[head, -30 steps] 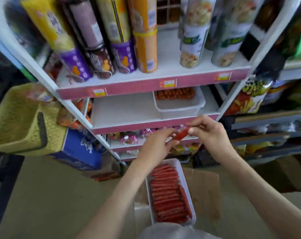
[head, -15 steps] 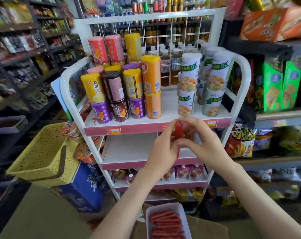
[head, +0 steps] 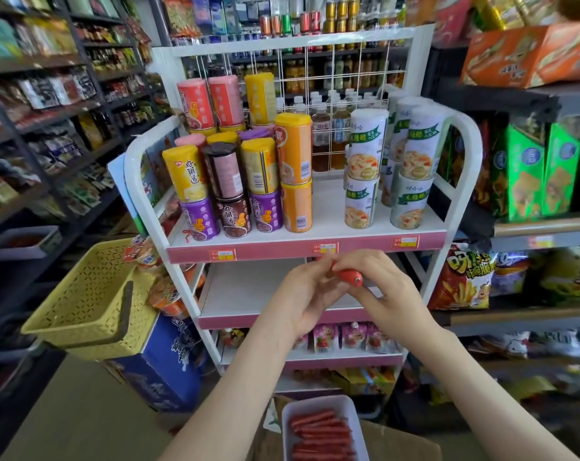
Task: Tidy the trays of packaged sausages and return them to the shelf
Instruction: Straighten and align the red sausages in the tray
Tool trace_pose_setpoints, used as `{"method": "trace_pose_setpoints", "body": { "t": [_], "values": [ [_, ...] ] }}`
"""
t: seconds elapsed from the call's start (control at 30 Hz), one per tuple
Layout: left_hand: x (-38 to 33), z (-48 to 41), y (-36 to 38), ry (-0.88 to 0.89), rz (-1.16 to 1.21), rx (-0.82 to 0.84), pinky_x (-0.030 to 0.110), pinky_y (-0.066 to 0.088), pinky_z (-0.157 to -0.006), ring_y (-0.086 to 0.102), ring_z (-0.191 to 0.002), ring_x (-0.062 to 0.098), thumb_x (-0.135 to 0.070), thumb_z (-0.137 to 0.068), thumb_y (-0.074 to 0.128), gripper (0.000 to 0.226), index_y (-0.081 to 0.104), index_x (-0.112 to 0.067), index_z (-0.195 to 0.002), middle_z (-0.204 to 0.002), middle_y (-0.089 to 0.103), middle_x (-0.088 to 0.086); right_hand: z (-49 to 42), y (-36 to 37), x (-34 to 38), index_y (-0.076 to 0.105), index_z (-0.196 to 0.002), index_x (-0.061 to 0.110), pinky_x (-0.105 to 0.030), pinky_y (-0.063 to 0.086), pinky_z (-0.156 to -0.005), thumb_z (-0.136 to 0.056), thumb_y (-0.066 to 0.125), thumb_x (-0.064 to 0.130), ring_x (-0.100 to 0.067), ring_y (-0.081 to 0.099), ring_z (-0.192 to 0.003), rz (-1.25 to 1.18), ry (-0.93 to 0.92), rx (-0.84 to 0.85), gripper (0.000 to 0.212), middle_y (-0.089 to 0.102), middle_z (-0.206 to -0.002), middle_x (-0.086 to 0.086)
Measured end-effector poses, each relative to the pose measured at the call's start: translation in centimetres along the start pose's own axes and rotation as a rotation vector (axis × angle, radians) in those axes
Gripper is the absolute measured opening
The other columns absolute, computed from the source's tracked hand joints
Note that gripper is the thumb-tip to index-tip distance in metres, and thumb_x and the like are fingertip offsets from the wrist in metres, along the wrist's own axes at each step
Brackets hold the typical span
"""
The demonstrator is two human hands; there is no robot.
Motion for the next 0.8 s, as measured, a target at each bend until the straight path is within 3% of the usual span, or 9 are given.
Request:
{"method": "trace_pose_setpoints", "body": {
  "t": [0.07, 0.13, 0.23, 0.3, 0.37, 0.47, 0.53, 0.63, 0.8],
  "values": [
    [0.1, 0.3, -0.8, 0.003, -0.448, -0.100, 0.028, 0.051, -0.084, 0.063, -0.099, 0.014, -0.041, -0.095, 0.050, 0.047, 0.052, -0.005, -0.125, -0.112, 0.065, 0.005, 0.2, 0.3, -0.3, 0.056, -0.111, 0.027, -0.012, 0.042, -0.089, -0.092, 0.059, 0.022, 0.007, 0.052, -0.105, -0.058, 0.070, -0.002, 0.020, 0.056, -0.108, 0.030],
    [-0.6, 0.9, -1.6, 0.216, -0.758, -0.237, 0.024, 0.038, -0.094, 0.050, -0.113, 0.006, -0.044, -0.095, 0.048, 0.051, 0.036, -0.023, -0.140, -0.129, 0.053, -0.004, 0.3, 0.3, -0.9, 0.058, -0.109, 0.023, -0.009, 0.042, -0.082, -0.091, 0.061, 0.015, 0.008, 0.054, -0.096, -0.084, 0.127, -0.036, 0.020, 0.057, -0.100, 0.026],
    [-1.8, 2.9, -0.8, 0.672, -0.793, -0.133, 0.013, 0.037, -0.094, 0.049, -0.115, -0.004, -0.028, -0.096, 0.052, 0.031, 0.050, -0.033, -0.127, -0.126, 0.055, -0.013, 0.0, 0.3, -1.5, 0.059, -0.113, 0.022, -0.007, 0.037, -0.075, -0.092, 0.058, 0.020, 0.004, 0.051, -0.086, -0.023, 0.139, -0.061, 0.021, 0.053, -0.090, 0.017],
    [-1.8, 3.5, -0.2, 0.846, -0.915, -0.051, 0.015, 0.043, -0.092, 0.055, -0.109, 0.001, -0.025, -0.092, 0.060, 0.027, 0.056, -0.029, -0.118, -0.116, 0.059, -0.009, -0.2, 0.5, -1.3, 0.061, -0.117, 0.013, -0.004, 0.035, -0.075, -0.091, 0.051, 0.022, 0.008, 0.047, -0.084, 0.017, 0.121, -0.054, 0.029, 0.047, -0.089, 0.020],
    [-1.9, 3.7, -0.2, 0.954, -0.978, -0.096, 0.022, 0.049, -0.089, 0.059, -0.101, 0.004, -0.029, -0.088, 0.060, 0.025, 0.060, -0.025, -0.113, -0.107, 0.062, -0.006, -0.2, 1.0, -1.4, 0.061, -0.115, 0.010, -0.006, 0.034, -0.076, -0.090, 0.049, 0.022, 0.007, 0.045, -0.085, 0.040, 0.112, -0.031, 0.031, 0.044, -0.089, 0.022],
    [-2.4, 4.0, -0.8, 0.976, -0.930, -0.157, 0.026, 0.052, -0.084, 0.061, -0.097, 0.004, -0.027, -0.088, 0.061, 0.018, 0.063, -0.024, -0.106, -0.100, 0.066, -0.011, 0.0, 1.6, -1.8, 0.060, -0.114, 0.017, -0.008, 0.035, -0.078, -0.087, 0.060, 0.021, 0.002, 0.048, -0.087, -0.021, 0.171, 0.005, 0.027, 0.049, -0.093, 0.019],
    [-2.5, 4.2, -1.2, 0.912, -0.811, -0.160, 0.022, 0.052, -0.082, 0.063, -0.096, 0.005, -0.017, -0.091, 0.062, 0.015, 0.062, -0.024, -0.103, -0.098, 0.067, -0.013, 0.4, 1.9, -2.1, 0.054, -0.117, 0.029, -0.007, 0.037, -0.082, -0.084, 0.068, 0.010, 0.004, 0.051, -0.094, -0.083, 0.242, 0.035, 0.040, 0.052, -0.101, 0.020],
    [-2.7, 3.7, -2.6, 0.702, -0.340, -0.188, 0.024, 0.055, -0.080, 0.067, -0.095, 0.011, -0.007, -0.091, 0.058, 0.013, 0.061, -0.012, -0.103, -0.094, 0.069, -0.004, 1.3, 1.6, -2.8, 0.049, -0.109, 0.041, -0.004, 0.038, -0.084, -0.082, 0.070, 0.003, 0.009, 0.052, -0.098, -0.083, 0.337, 0.041, 0.052, 0.055, -0.105, 0.022],
    [-2.2, 2.0, -6.3, 0.486, 0.130, -0.296, 0.027, 0.058, -0.073, 0.069, -0.083, 0.012, -0.004, -0.093, 0.053, 0.009, 0.059, -0.006, -0.099, -0.084, 0.071, 0.003, 1.9, 0.0, -3.0, 0.062, -0.092, 0.036, -0.011, 0.047, -0.075, -0.080, 0.073, 0.005, -0.005, 0.062, -0.081, -0.207, 0.481, -0.102, 0.035, 0.068, -0.086, 0.013]
  ]
}}
Point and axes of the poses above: each hand's wrist, its own z-axis away from the middle knuckle, its own y-axis out of the palm, x = y × z, the point moved 5 cm from there along -z, towards the middle knuckle
